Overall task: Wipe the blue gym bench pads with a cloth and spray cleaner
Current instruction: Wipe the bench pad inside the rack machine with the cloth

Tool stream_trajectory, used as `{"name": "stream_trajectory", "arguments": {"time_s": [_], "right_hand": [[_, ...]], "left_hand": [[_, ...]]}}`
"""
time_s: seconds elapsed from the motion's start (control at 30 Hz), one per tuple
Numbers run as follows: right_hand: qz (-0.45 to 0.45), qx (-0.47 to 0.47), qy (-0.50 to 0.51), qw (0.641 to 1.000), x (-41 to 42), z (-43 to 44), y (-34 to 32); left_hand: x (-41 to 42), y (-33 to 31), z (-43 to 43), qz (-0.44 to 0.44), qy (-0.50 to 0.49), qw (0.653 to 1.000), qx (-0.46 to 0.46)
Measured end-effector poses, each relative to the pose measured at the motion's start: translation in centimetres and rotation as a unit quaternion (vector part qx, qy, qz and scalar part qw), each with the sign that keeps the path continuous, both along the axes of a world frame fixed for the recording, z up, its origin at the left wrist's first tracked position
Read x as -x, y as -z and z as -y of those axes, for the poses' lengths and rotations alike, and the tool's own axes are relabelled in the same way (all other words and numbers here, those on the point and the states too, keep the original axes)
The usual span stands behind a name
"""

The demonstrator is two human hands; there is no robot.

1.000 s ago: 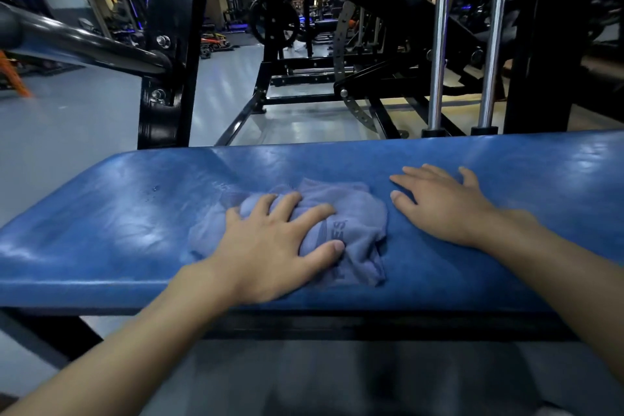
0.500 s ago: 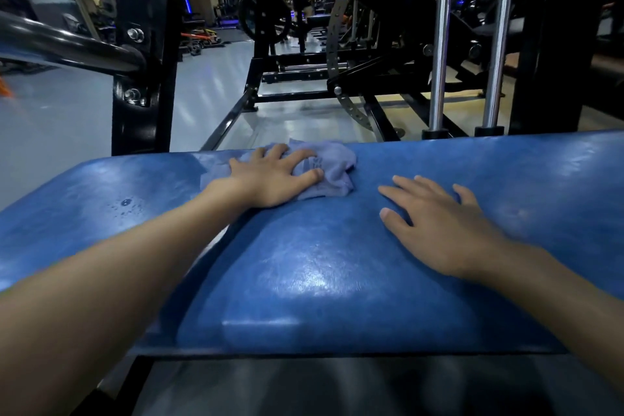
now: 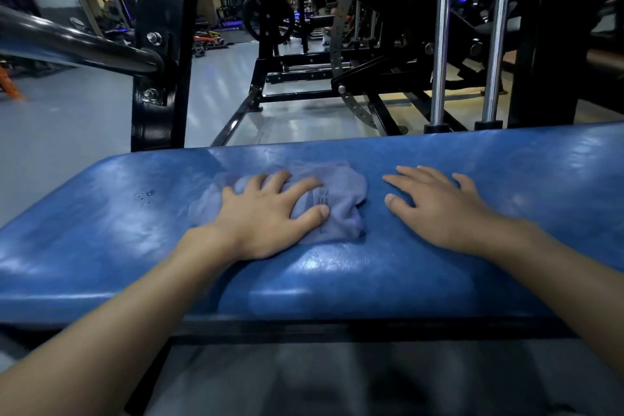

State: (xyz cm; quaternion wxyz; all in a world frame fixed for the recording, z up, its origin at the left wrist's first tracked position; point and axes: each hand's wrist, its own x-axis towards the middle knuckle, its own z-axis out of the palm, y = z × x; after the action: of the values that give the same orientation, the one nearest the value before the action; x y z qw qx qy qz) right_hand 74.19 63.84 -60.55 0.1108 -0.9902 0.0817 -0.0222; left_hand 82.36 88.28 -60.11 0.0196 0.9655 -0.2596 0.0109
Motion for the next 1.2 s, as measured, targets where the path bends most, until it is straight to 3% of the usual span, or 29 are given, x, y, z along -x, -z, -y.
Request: {"name": "stream_trajectory", "arguments": {"time_s": [0.1, 0.23, 0.77, 0.97, 1.2], "right_hand": [[-0.021, 0.016, 0.001, 1.000, -0.1, 0.1, -0.6], [0.017, -0.006, -0.006, 1.000, -0.5, -0.3, -1.4], [0.003, 0.005, -0.018, 1.000, -0.4, -1.2, 0.1], [0.007, -0.004, -0.012, 1.000, -0.3, -1.2, -0.1], [-0.020, 0.019, -0.011, 1.000, -0.4, -1.9, -1.2]], "left_hand": [[4.5, 0.2, -2.0, 0.027, 0.010, 1.000, -0.008], [6.0, 0.3, -2.8, 0.031, 0.012, 0.999, -0.009], [-11.8, -0.9, 2.4, -0.029, -0.041, 0.999, -0.017], [-7.5, -0.2, 0.3, -0.014, -0.023, 1.000, -0.011], [3.6, 0.2, -4.3, 0.019, 0.004, 1.000, 0.003]]}}
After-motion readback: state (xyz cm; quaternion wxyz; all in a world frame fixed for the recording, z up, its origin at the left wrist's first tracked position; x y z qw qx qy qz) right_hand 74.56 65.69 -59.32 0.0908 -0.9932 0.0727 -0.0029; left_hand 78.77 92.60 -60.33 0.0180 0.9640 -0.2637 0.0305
